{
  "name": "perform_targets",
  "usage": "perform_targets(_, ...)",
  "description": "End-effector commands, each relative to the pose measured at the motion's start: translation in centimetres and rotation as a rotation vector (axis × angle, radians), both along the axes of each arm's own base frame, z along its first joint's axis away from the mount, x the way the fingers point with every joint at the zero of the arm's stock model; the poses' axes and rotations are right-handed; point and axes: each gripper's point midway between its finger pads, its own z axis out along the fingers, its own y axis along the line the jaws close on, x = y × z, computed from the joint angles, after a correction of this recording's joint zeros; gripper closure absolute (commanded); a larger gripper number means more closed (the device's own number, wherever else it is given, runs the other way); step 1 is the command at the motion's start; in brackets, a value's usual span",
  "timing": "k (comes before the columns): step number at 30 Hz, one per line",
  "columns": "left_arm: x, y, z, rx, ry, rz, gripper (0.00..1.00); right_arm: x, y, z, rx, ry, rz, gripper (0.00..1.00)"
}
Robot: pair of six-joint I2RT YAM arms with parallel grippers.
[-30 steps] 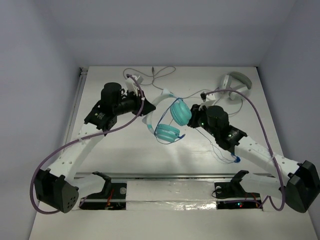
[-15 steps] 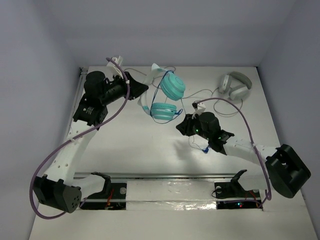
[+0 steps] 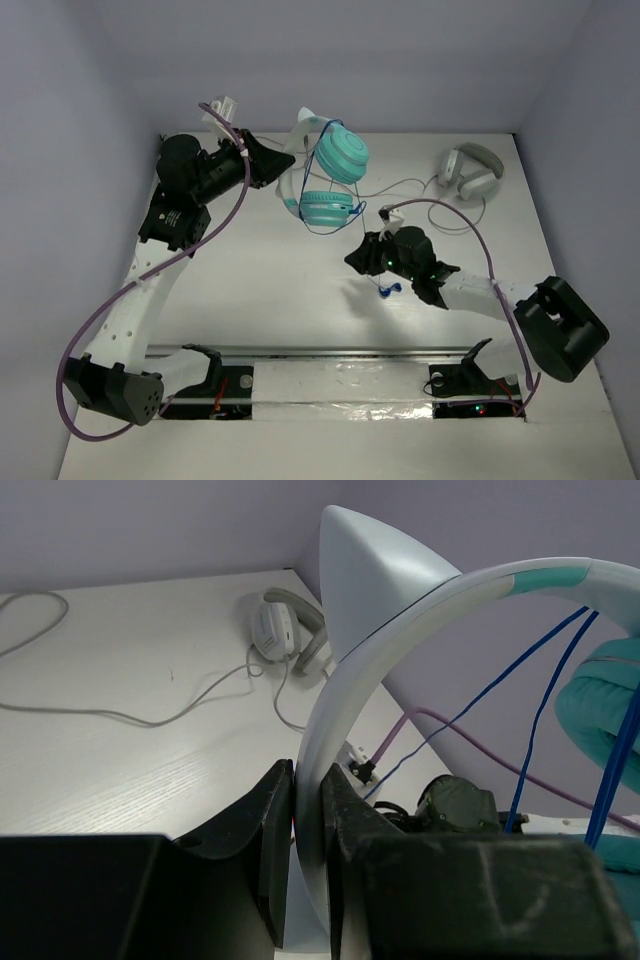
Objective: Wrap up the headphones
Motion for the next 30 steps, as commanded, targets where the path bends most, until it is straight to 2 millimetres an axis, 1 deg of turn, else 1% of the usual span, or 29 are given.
perform_targets(1,-1.3,-0.1,6.1,-0.099,-0.14,-0.027,1.0,0.5,1.6,1.7,0.083,-0.04,0.049,0.6)
perform_targets(4,-1.1,0.2,6.5,-0.096,-0.141,-0.007,1.0,0.6,1.6,1.1,0.079,-0.024,0.043,0.59)
perform_targets(5,-0.9,0.6,7.0,-0.099,-0.15,0.011,1.0,0.6,1.5,1.0,0.077,-0.018,0.035,0.59)
perform_targets(6,-0.9,0.6,7.1,-0.099,-0.153,0.016,1.0,0.3,1.3,0.4,0.075,0.0,0.029,0.59)
perform_targets(8,-0.4,0.7,7.1,-0.097,-0.147,0.032,1.0,-0.3,1.2,0.7,0.11,0.028,0.025,0.58)
perform_targets(10,-0.1,0.5,7.2,-0.114,-0.143,0.026,1.0,-0.9,1.0,0.8,0.14,0.031,0.023,0.55)
perform_targets(14,0.5,0.3,7.3,-0.127,-0.138,0.022,1.0,-1.3,0.5,-0.3,0.126,0.048,0.014,0.56)
perform_targets(15,0.6,0.2,7.3,-0.132,-0.139,0.022,1.0,-1.4,0.7,-0.2,0.136,0.049,0.021,0.6)
perform_targets(18,1.1,0.3,7.1,-0.133,-0.13,0.039,1.0,-1.7,0.8,-0.5,0.152,0.07,0.026,0.64)
perform_targets(19,1.1,0.4,7.1,-0.133,-0.129,0.045,1.0,-1.8,0.7,-0.5,0.158,0.072,0.023,0.68)
perform_targets(21,1.8,0.8,6.7,-0.134,-0.12,0.083,1.0,-1.8,0.4,-0.8,0.153,0.075,0.004,0.85)
perform_targets(22,2.0,0.9,6.6,-0.137,-0.114,0.097,1.0,-1.8,0.3,-1.0,0.156,0.083,-0.004,0.87)
perform_targets(23,2.6,1.2,5.9,-0.142,-0.098,0.129,1.0,-1.8,0.2,-1.1,0.156,0.087,-0.01,0.91)
perform_targets(24,2.9,1.3,5.5,-0.149,-0.087,0.146,1.0,-2.1,0.4,-1.7,0.14,0.109,-0.007,0.98)
perform_targets(25,3.1,1.5,5.4,-0.178,-0.076,0.159,1.0,-2.3,0.8,-2.0,0.131,0.124,0.0,1.0)
perform_targets(27,4.5,2.3,3.4,-0.198,-0.03,0.237,1.0,-3.3,2.1,-2.2,0.097,0.137,0.02,1.0)
perform_targets(28,4.9,2.6,3.1,-0.218,-0.023,0.266,1.0,-3.8,2.7,-2.5,0.078,0.145,0.033,1.0)
perform_targets(29,5.9,3.5,1.8,-0.227,0.003,0.339,1.0,-4.2,3.2,-2.4,0.063,0.151,0.046,1.0)
perform_targets(30,6.3,4.0,1.7,-0.241,0.005,0.375,1.0,-5.5,4.4,-2.3,0.035,0.161,0.079,1.0)
